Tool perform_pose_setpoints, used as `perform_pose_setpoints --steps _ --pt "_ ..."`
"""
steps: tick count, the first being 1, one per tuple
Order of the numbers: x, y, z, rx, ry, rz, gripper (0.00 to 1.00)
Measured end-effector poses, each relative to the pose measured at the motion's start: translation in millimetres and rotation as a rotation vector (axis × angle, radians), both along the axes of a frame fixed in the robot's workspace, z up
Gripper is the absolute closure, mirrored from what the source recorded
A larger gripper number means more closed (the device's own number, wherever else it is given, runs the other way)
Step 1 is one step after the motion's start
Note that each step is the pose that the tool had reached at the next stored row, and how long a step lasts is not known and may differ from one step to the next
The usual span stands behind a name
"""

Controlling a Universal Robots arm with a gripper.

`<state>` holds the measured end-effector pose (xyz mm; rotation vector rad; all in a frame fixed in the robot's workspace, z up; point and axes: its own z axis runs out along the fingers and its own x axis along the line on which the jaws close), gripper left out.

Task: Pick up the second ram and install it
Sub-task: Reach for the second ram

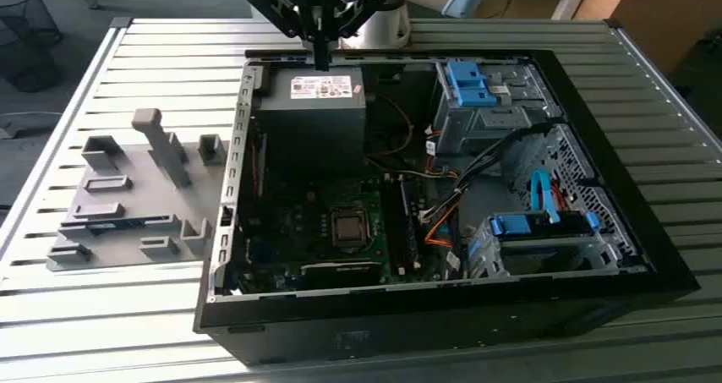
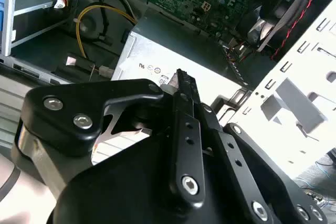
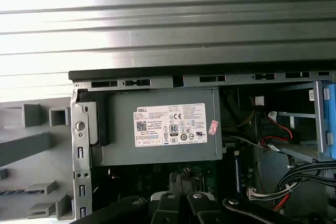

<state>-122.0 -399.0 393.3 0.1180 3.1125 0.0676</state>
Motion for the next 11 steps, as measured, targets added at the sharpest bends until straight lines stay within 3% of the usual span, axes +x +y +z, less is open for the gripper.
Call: perform_pose_setpoints --steps 11 --pt "0.0 0.0 0.0 0.0 0.0 0.0 0.89"
